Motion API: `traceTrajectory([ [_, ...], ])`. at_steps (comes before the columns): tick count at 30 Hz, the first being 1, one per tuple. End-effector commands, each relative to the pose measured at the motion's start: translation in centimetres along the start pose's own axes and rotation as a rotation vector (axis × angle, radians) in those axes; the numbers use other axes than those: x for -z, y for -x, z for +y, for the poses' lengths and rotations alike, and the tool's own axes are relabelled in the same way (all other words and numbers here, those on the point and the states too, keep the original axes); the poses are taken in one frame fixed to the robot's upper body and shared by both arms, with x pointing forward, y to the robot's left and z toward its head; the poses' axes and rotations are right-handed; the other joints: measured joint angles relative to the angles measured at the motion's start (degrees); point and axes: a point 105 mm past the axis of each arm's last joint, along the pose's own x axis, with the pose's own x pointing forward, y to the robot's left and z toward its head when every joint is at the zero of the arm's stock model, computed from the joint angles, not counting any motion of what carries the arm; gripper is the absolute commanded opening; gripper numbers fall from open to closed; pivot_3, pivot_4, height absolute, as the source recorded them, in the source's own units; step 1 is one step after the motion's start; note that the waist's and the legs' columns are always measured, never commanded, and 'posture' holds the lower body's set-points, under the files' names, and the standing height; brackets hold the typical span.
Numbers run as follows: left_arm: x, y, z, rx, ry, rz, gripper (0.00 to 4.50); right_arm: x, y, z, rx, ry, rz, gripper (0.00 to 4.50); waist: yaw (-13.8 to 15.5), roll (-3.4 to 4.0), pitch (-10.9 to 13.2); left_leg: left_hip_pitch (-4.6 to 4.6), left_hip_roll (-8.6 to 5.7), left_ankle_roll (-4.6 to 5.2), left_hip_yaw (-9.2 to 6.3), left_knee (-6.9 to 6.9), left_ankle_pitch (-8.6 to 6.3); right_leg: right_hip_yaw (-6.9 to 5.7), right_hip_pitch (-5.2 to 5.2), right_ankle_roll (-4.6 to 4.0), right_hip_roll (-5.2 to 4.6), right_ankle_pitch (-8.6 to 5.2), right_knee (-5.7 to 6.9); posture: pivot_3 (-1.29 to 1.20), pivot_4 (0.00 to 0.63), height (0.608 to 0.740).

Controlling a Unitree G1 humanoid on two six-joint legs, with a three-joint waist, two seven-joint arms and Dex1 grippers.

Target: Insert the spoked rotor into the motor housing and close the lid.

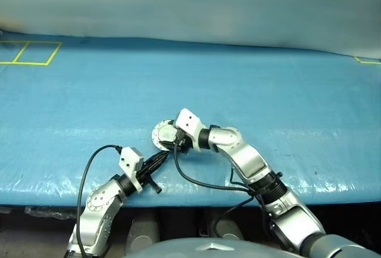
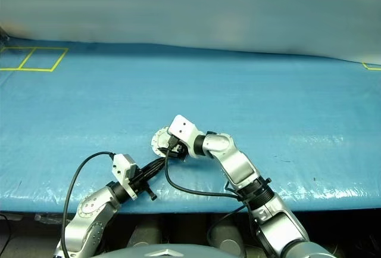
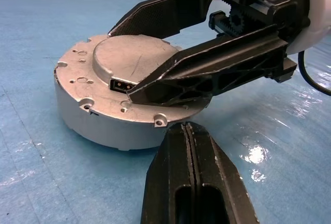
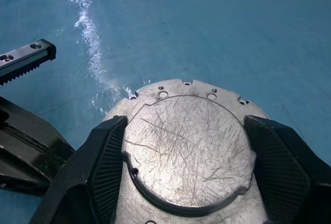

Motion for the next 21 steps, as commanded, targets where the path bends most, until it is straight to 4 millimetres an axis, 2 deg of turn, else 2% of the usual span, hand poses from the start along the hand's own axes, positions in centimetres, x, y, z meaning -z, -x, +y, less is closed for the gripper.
traceTrajectory([
  [1,-0.83,-0.28,-0.51,0.023,-0.016,-0.027,0.0,-1.85,0.04,-0.78,-0.018,0.035,-0.074,3.27,0.04,0.01,0.01,0.0,-0.01,0.0,-0.01,0.0,0.0,0.0,0.0,0.0,0.0,0.0,0.0,0.0,0.15,0.74],
  [21,-0.68,-0.25,-0.7,0.022,-0.014,-0.034,0.0,-1.41,-0.69,-0.73,-0.141,0.051,-0.086,3.27,-0.04,0.02,0.01,0.04,-0.02,0.0,0.05,0.01,0.0,0.05,0.01,-0.01,0.02,0.29,0.04,0.0,0.15,0.74],
])
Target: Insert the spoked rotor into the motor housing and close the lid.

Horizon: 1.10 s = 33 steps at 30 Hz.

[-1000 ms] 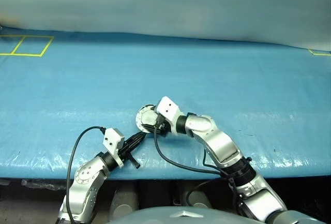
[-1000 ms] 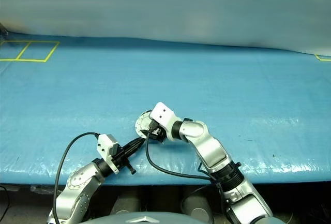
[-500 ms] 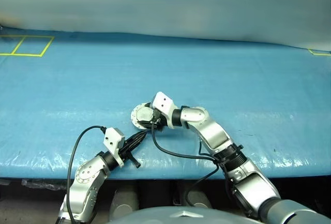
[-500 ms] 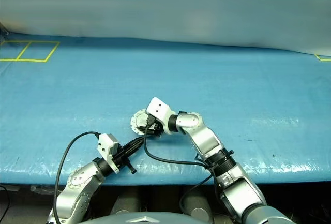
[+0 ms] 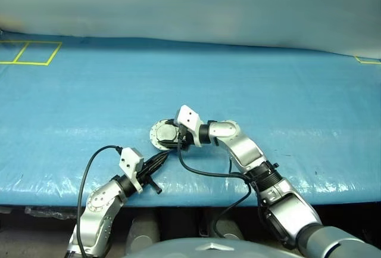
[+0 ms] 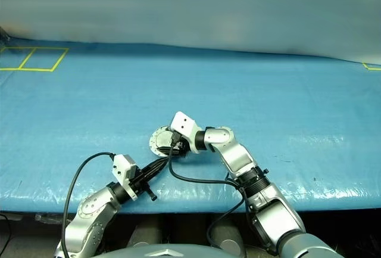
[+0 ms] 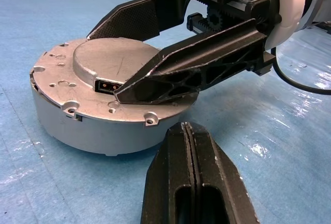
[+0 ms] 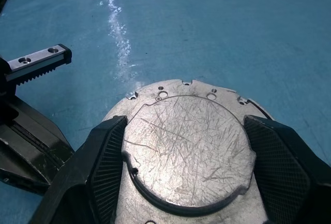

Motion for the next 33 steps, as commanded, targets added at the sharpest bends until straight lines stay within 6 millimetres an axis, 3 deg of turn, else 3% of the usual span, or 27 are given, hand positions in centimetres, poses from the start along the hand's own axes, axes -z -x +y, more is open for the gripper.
traceTrajectory([
  [1,-0.8,-0.3,-0.6,0.023,-0.019,-0.034,0.0,-1.7,-0.4,-0.1,-0.016,0.049,-0.055,3.27,-0.01,0.0,0.0,0.01,0.0,0.0,0.0,0.0,0.0,0.0,0.0,0.0,0.01,0.0,0.01,0.0,0.15,0.74],
  [20,-0.5,-0.5,-0.8,0.03,-0.012,-0.029,0.0,-1.1,-0.5,0.6,-0.068,0.121,-0.024,3.27,0.05,0.0,0.0,0.04,0.0,-0.01,0.03,0.04,0.0,0.04,0.03,0.01,-0.01,0.02,0.06,0.0,0.15,0.74],
  [33,-0.6,-0.3,-0.8,0.021,-0.016,-0.032,0.0,-1.0,-1.2,-1.1,0.039,0.019,0.007,3.27,0.0,0.01,0.0,0.12,0.03,-0.04,0.05,0.09,0.03,0.04,0.03,-0.05,0.06,0.01,0.21,0.0,0.15,0.74],
])
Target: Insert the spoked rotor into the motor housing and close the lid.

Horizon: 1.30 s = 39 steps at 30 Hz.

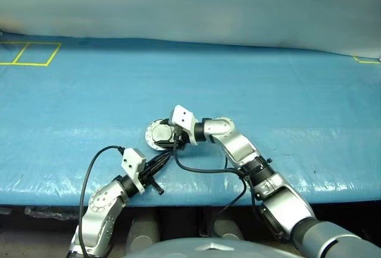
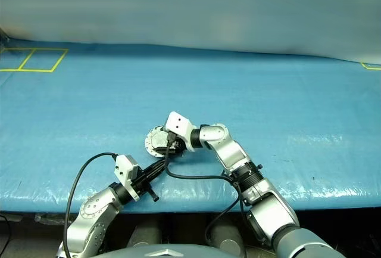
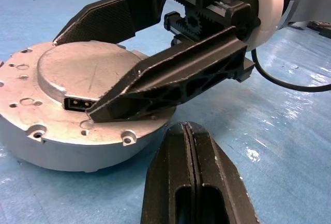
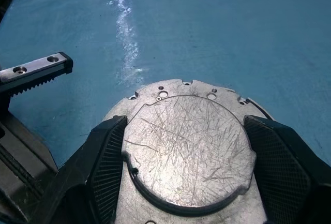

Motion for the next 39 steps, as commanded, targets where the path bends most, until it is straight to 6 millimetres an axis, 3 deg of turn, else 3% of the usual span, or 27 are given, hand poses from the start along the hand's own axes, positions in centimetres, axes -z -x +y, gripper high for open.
traceTrajectory([
  [1,-0.7,-0.1,-0.4,0.007,-0.021,-0.031,0.0,-0.4,0.2,-0.8,0.059,0.0,0.005,3.27,0.0,0.0,0.0,0.0,0.0,0.0,0.0,0.0,0.0,0.0,0.0,-0.01,-0.01,0.0,0.0,0.0,0.15,0.74],
  [7,-0.6,-0.1,-0.7,0.012,-0.015,-0.029,0.0,0.9,0.6,-0.6,0.122,-0.044,0.056,3.27,0.04,0.01,0.0,0.0,0.01,0.0,0.01,0.05,0.0,0.01,0.01,-0.03,-0.08,-0.02,0.0,0.0,0.15,0.74],
  [18,-0.6,-0.5,-0.8,0.025,-0.007,-0.029,0.0,1.3,1.1,0.5,0.139,-0.078,0.075,3.27,0.59,0.0,-0.01,-0.04,-0.05,0.0,-0.01,0.11,0.0,0.02,0.05,-0.01,-0.15,-0.11,-0.06,0.0,0.15,0.74],
  [28,-1.0,-0.7,-0.7,0.019,-0.009,-0.035,0.0,-0.7,0.3,0.2,0.064,0.109,-0.009,3.27,0.34,0.02,0.0,-0.04,-0.03,0.01,0.0,0.15,0.0,0.04,0.05,0.17,-0.09,-0.21,-0.05,0.0,0.15,0.74],
  [39,-1.1,-0.6,-0.9,0.01,-0.008,-0.039,0.0,-1.3,-0.3,-0.4,-0.045,0.149,0.011,3.27,0.07,0.06,0.03,-0.04,-0.01,0.01,0.02,0.14,0.0,0.06,0.03,-0.04,-0.04,-0.03,-0.03,0.0,0.15,0.74],
])
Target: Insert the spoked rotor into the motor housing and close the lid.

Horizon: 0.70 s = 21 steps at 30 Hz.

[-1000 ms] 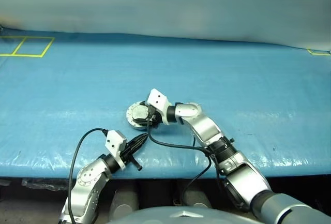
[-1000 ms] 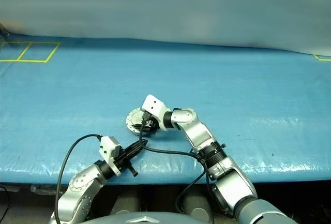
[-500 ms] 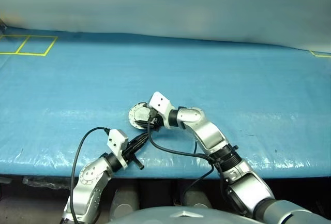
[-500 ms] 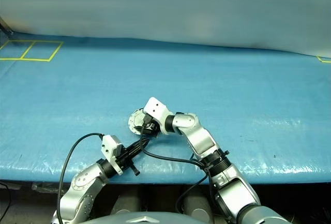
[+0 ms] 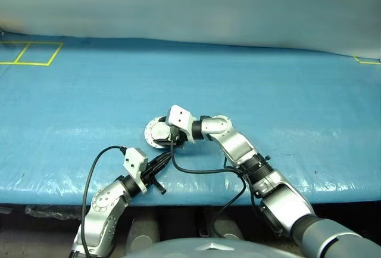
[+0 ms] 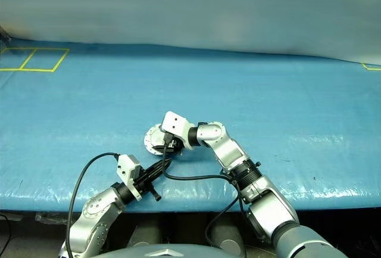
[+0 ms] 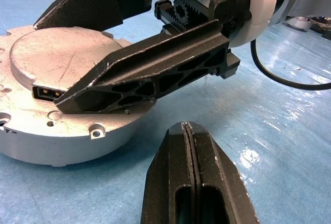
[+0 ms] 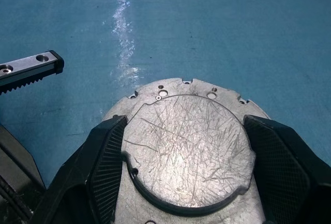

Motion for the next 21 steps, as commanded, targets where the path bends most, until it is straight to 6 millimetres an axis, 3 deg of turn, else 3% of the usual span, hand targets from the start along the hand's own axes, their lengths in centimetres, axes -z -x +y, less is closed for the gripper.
traceTrajectory([
  [1,-1.2,-0.2,-0.7,0.019,-0.028,-0.043,0.0,-1.0,-0.1,-0.4,-0.014,0.035,-0.018,3.27,0.0,0.0,0.0,0.0,0.0,0.0,0.0,0.0,0.0,0.0,0.0,0.0,0.0,0.0,0.0,0.0,0.15,0.74],
  [14,-1.1,-0.2,-0.8,0.017,-0.024,-0.048,0.0,-1.3,-0.4,-1.1,-0.03,0.056,0.0,3.27,-0.09,0.02,0.01,0.0,0.01,0.0,0.01,0.0,0.0,0.0,-0.01,-0.01,0.0,0.01,0.01,0.0,0.15,0.74],
  [21,-1.0,-0.2,-0.8,0.016,-0.023,-0.052,0.0,0.2,-0.5,-1.7,0.037,-0.052,0.059,3.27,-0.19,0.02,0.01,0.05,0.03,-0.01,0.02,0.01,0.0,0.02,0.0,-0.06,-0.01,0.0,0.09,0.0,0.15,0.74],
])
